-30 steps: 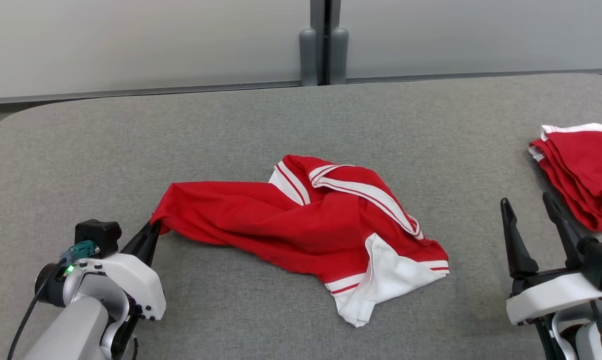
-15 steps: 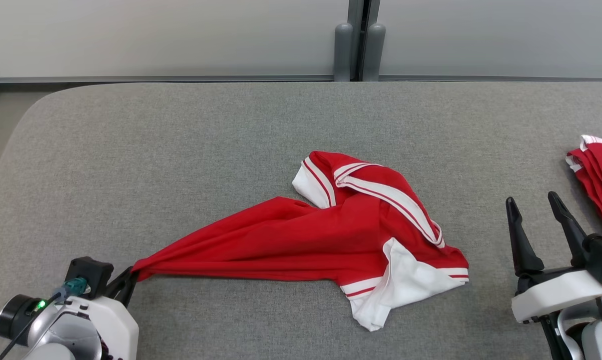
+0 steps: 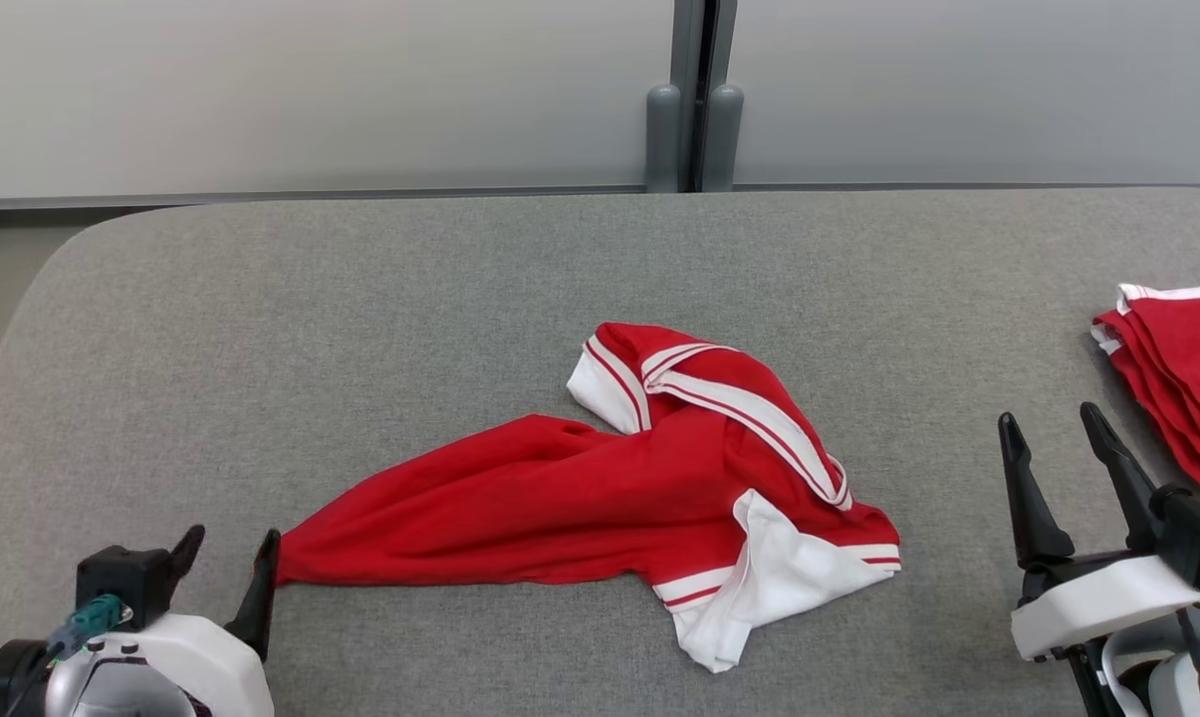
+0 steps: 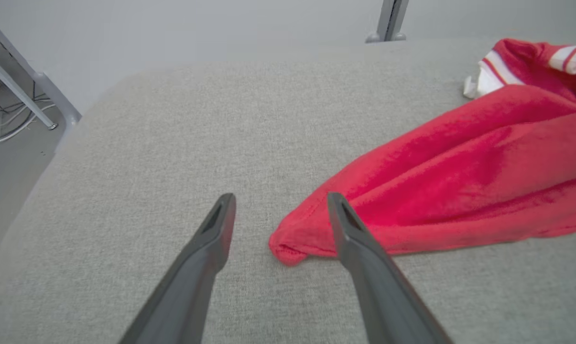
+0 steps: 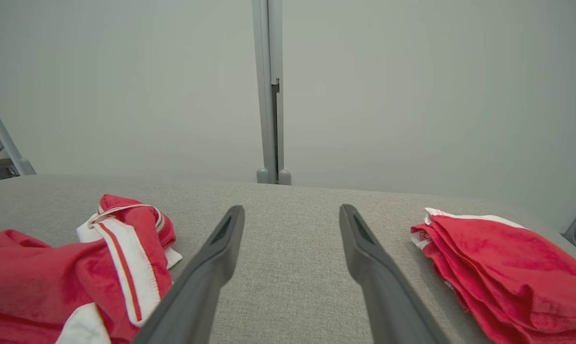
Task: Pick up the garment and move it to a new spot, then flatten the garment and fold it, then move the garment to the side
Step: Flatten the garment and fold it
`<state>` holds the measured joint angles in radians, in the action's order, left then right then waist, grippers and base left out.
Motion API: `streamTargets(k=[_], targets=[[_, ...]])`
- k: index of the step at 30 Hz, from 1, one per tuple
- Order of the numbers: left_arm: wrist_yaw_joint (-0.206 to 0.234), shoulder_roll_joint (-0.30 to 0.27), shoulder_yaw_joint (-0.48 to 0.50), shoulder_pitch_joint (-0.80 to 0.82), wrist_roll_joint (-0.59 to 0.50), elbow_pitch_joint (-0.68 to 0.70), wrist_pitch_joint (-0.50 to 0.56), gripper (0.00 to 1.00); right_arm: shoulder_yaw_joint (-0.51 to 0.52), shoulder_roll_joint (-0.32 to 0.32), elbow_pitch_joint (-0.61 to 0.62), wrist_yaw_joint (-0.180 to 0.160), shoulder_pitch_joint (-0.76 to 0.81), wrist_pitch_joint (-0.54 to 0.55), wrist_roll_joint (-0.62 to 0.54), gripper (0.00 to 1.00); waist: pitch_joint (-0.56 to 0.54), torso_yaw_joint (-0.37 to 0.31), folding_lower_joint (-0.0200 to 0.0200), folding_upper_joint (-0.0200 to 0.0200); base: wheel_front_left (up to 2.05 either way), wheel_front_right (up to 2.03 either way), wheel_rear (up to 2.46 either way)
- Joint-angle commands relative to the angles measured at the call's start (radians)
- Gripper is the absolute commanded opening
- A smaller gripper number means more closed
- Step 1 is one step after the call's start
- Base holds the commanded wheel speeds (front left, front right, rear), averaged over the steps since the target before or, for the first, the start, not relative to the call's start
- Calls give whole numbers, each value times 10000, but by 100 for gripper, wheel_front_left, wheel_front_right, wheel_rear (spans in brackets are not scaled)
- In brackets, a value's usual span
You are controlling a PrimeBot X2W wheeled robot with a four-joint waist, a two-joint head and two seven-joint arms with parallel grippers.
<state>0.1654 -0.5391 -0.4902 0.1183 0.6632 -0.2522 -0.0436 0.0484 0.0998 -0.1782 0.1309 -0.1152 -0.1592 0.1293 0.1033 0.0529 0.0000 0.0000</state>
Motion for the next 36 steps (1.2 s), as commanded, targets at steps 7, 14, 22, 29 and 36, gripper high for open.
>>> streamTargets(k=[7,14,22,29,36], targets=[[1016,479,572,-475,17,1354,-1075,100,-413,-116,-81,0,154,-169,301,100,-84,27,0,0,0,0,0],[826,962,258,-279,0,1454,-1342,100,-1623,-109,-162,0,62,197,770,100,-129,356,0,0,0,0,0],[710,1120,26,-199,42,1260,-1292,100,-3330,415,-27,0,231,1720,1892,100,-342,816,0,0,0,0,0],[588,1316,-153,-119,135,1091,-1326,100,-3804,447,-173,0,235,3285,2283,100,-391,1058,0,0,0,0,0],[481,1400,-231,-11,159,869,-1366,100,-3499,54,-911,0,-82,3906,2066,100,-350,1190,0,0,0,0,0]])
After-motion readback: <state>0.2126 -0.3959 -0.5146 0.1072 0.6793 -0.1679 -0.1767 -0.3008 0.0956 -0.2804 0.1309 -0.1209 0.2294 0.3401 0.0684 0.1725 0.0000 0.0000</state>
